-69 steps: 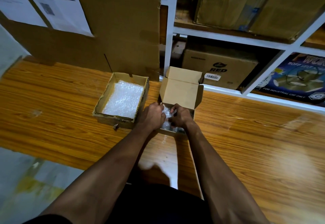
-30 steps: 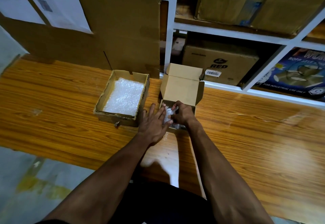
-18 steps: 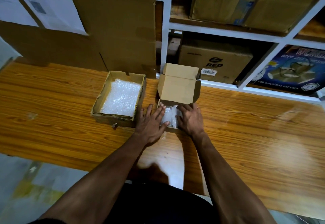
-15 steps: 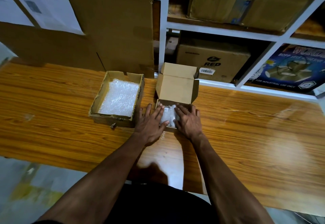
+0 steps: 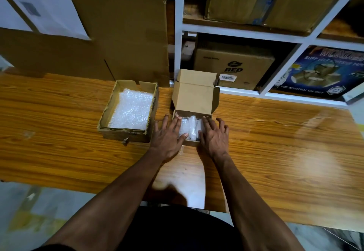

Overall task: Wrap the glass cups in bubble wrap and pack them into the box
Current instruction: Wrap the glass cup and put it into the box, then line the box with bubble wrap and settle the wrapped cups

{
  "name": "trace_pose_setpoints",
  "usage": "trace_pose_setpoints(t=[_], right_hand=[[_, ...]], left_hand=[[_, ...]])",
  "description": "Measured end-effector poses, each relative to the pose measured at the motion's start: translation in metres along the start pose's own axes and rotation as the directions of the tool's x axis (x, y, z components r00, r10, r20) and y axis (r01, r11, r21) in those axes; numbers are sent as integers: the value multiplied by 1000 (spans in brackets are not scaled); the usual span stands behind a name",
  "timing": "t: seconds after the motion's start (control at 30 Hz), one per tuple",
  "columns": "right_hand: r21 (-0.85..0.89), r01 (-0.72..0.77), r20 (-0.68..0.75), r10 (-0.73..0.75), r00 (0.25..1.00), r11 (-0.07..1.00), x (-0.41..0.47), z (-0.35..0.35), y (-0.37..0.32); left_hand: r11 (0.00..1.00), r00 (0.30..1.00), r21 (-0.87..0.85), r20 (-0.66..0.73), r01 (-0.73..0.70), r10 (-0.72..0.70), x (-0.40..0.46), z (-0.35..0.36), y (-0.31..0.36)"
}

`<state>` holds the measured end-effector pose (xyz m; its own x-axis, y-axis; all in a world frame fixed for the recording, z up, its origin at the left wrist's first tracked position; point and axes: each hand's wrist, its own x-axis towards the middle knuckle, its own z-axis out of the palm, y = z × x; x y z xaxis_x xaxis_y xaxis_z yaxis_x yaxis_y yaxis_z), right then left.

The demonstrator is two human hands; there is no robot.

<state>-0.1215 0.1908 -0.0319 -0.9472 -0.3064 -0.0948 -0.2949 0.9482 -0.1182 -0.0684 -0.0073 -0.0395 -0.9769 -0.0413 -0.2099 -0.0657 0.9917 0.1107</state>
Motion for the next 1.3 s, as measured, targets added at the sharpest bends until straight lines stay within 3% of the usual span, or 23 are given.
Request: trace_pose_setpoints(t=[0.13, 0.3, 0.47, 0.6, 0.67, 0.73, 0.8, 0.87, 0.93, 1.3], right_hand=[[14, -16, 78, 15, 997, 1000, -1, 5, 1], [23, -3, 72, 1, 997, 1000, -1, 5, -5], [85, 161, -71, -156, 985, 983, 4, -2, -30], [201, 324, -267, -266, 926, 925, 27, -9, -75], [280, 370, -278, -294, 915, 886, 37, -15, -99], [300, 407, -274, -331, 903, 863, 48, -17, -122], [271, 429, -273, -358, 893, 862, 59, -16, -141], [222, 436, -249, -382, 890, 872, 68, -14, -157], [165, 430, -219, -392, 893, 887, 73, -9, -168], [58, 337, -134, -327, 936, 940, 100, 6, -192]], left_hand=[[1000, 1000, 14, 14, -5, 5, 6, -1, 6], [999, 999, 11, -8, -31, 31, 9, -7, 4], [991, 934, -72, -348, -110, 79, 9, -27, -12], [949, 827, -309, -549, -67, -121, 18, -47, -41], [907, 767, -421, -582, 1, -271, 23, -49, -66], [855, 752, -507, -520, 110, -405, 28, -48, -96], [821, 808, -508, -351, 259, -472, 36, -43, -128], [833, 868, -430, -187, 348, -459, 43, -38, -156], [865, 905, -362, -109, 349, -411, 48, -36, -174], [936, 959, -265, -97, 234, -267, 72, -21, -186]])
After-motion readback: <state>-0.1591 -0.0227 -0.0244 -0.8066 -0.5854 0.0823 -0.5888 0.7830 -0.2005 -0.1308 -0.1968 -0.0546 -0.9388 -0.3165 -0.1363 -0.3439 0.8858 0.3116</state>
